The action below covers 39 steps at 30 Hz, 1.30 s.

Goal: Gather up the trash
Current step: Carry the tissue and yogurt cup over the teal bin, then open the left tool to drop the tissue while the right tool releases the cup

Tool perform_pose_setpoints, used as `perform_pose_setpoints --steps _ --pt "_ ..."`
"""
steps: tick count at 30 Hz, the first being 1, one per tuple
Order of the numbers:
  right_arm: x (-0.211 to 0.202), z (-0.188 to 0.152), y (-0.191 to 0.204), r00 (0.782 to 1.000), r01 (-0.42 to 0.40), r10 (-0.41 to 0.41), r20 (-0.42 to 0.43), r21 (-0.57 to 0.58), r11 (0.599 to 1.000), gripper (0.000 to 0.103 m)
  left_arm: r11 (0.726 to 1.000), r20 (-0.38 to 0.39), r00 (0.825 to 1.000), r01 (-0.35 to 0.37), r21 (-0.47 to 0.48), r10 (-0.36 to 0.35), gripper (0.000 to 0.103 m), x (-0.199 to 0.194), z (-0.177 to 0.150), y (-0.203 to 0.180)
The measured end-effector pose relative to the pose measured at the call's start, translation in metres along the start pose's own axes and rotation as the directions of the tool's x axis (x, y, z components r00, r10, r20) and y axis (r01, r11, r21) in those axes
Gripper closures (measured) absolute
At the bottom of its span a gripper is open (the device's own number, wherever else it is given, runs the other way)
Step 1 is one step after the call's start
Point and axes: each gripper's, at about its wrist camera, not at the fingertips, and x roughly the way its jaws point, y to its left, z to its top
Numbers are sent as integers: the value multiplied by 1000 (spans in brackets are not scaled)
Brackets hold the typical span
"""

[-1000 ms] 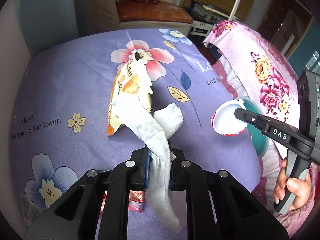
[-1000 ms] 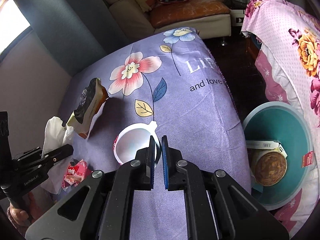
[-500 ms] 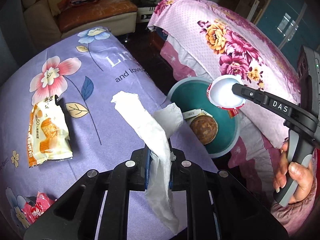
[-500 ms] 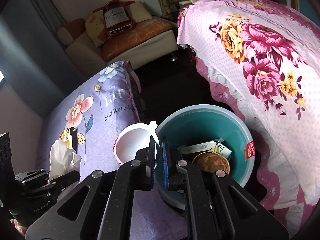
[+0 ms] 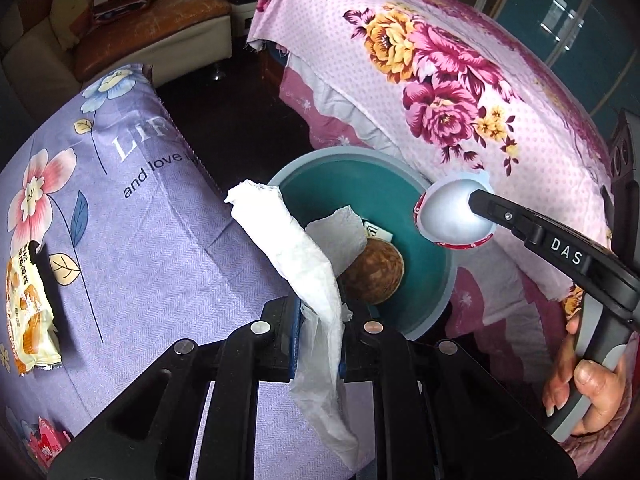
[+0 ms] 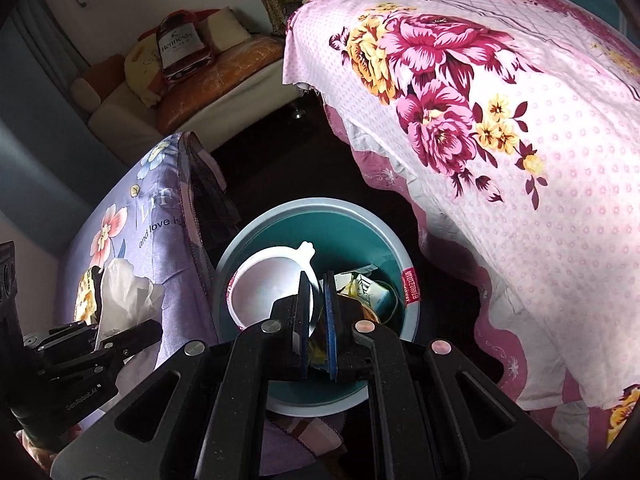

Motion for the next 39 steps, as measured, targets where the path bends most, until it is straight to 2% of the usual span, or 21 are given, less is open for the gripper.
perform_pose_setpoints --steps 10,12,15,20,23,29,39 --pt "9 -3 -15 1000 24 -24 -19 11 1000 96 1000 -26 1000 -6 7 6 88 18 8 -10" --pt "12 -4 -18 999 27 -26 -28 16 1000 96 1000 -35 999 -7 8 7 84 21 7 -10" --pt "14 -5 -19 999 27 -26 -35 18 999 96 1000 -41 999 -18 12 19 73 26 7 -10" --pt "16 -5 -18 999 31 -30 -41 14 999 96 999 -23 999 -38 1 38 41 26 10 -8" --pt "17 -5 -17 999 32 -31 -45 11 999 96 999 -11 999 -52 -10 52 29 24 11 -4" --pt "19 -5 -13 998 35 -35 -54 3 999 96 997 -15 998 -68 -35 67 16 23 8 4" --pt "29 -7 -3 994 57 -59 -89 -24 998 93 993 -22 999 -46 -109 44 12 21 -3 28"
